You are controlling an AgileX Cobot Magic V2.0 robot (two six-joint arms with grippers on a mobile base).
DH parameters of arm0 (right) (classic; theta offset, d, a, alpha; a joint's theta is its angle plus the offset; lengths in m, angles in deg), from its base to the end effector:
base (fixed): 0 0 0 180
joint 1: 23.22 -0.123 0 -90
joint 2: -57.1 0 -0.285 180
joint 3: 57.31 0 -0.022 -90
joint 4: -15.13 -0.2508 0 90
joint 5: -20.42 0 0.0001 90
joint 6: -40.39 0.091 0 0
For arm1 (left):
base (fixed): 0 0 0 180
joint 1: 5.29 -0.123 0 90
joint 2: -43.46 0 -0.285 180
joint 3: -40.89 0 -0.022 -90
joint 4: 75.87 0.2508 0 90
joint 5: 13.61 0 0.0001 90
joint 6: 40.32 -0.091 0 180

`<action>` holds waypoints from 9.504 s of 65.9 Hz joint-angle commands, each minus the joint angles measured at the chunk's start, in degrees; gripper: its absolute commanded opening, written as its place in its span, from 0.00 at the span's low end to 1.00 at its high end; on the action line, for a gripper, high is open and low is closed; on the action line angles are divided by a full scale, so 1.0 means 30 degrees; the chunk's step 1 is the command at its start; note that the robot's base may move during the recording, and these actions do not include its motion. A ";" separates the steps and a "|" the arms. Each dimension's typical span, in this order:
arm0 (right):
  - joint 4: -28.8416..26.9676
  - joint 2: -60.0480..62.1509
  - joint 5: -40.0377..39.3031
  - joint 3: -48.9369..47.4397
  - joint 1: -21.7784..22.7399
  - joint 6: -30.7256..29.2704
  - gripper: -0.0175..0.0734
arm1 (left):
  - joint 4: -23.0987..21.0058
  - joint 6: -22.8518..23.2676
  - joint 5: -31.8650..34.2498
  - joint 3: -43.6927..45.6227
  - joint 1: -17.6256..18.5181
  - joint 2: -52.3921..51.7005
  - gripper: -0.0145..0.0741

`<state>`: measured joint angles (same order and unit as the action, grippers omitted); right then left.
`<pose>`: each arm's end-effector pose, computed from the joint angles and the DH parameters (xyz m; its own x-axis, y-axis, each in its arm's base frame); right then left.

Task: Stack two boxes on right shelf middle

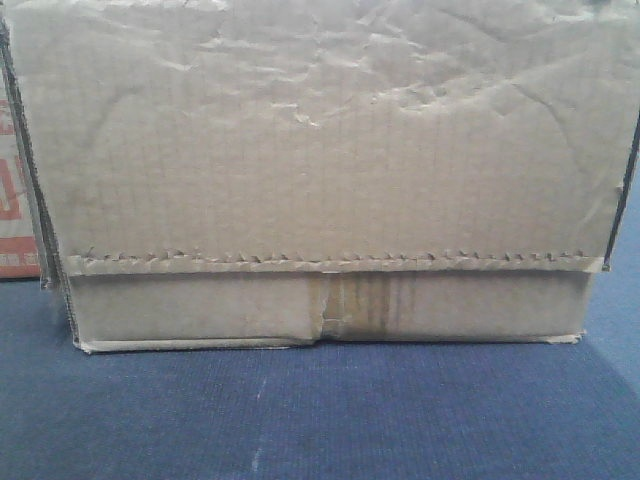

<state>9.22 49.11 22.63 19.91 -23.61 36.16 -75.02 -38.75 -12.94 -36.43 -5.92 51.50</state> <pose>0.0568 0.0008 0.2095 0.0449 0.0295 -0.9986 -0.0121 0.9995 0.0290 0.0566 0.0006 0.2134 0.0927 -0.0115 -0.9956 -0.0097 0.9999 -0.0125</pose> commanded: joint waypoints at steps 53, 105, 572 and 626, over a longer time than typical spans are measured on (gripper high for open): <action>0.0007 0.0070 -0.0622 0.0000 -0.0072 -0.0042 0.02 | -0.0284 -0.0039 0.0903 0.0037 -0.0103 -0.0083 0.04; 0.0767 -0.7829 0.6684 -1.5372 -0.0072 -0.0042 0.39 | 0.0239 -0.0039 -0.8260 1.4789 -0.0103 0.7118 0.20; -0.0429 -2.9152 1.7458 -2.6118 -0.5008 -0.0114 0.02 | -0.1107 0.2194 -2.1601 2.9234 0.5996 3.0936 0.04; -0.1004 -2.4461 1.7000 -3.2356 -0.5008 -0.0114 0.02 | -0.1072 0.2689 -2.2005 3.7278 0.5996 2.6867 0.04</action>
<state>6.45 -25.95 75.37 -73.68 -38.91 36.99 -77.59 -30.73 -80.57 72.76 12.29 134.27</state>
